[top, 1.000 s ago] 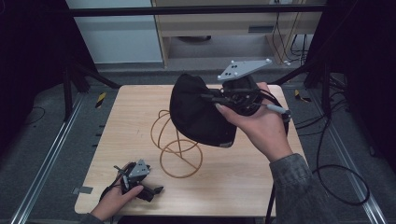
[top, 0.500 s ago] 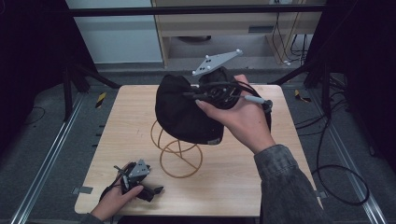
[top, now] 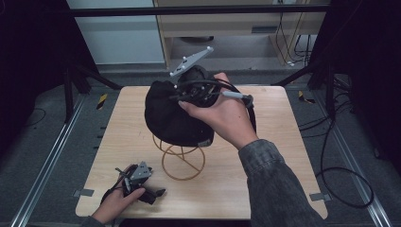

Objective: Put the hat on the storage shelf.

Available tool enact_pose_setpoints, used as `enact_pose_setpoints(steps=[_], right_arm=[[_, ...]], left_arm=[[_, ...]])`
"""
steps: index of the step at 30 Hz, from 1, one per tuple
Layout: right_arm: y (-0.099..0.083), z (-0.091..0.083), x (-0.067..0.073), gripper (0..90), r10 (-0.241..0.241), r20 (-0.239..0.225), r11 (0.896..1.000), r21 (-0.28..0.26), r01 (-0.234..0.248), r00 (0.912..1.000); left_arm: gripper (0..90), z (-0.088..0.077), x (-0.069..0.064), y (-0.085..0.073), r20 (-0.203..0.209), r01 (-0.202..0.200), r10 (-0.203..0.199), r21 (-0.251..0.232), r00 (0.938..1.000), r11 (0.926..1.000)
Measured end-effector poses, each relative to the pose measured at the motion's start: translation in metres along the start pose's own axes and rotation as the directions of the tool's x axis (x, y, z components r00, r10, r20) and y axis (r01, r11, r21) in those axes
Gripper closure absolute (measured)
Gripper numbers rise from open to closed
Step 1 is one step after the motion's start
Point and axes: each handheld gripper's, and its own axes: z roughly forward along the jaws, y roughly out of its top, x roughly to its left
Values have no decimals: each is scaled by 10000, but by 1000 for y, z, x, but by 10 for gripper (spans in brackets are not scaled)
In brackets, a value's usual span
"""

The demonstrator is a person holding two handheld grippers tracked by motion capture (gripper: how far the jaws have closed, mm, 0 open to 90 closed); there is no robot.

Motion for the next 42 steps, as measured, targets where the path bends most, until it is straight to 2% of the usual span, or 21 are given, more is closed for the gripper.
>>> enact_pose_setpoints(steps=[2,8,25,30,35,42], right_arm=[[3,7,1,765,6,-77,9996,280,-4,10000],[4,18,3,762,-127,-98,9987,500,132,9999],[-9,48,2,747,48,-208,9931,1171,-23,9998],[-10,50,2,738,62,-215,9934,1142,-37,9997],[-10,47,2,663,204,-322,9946,1026,-170,9993],[-15,36,4,657,232,-235,9956,917,-210,9995]], left_arm=[[0,0,0,0,2,-39,39,33,10000,10000],[0,0,0,0,-2,-39,39,32,10000,10000],[0,0,0,0,-2,-47,47,5,10000,10000],[0,0,0,0,5,-56,56,9,10000,10000],[0,0,0,0,-3,-39,39,11,10000,10000],[0,0,0,0,-4,-39,39,12,10000,10000]])
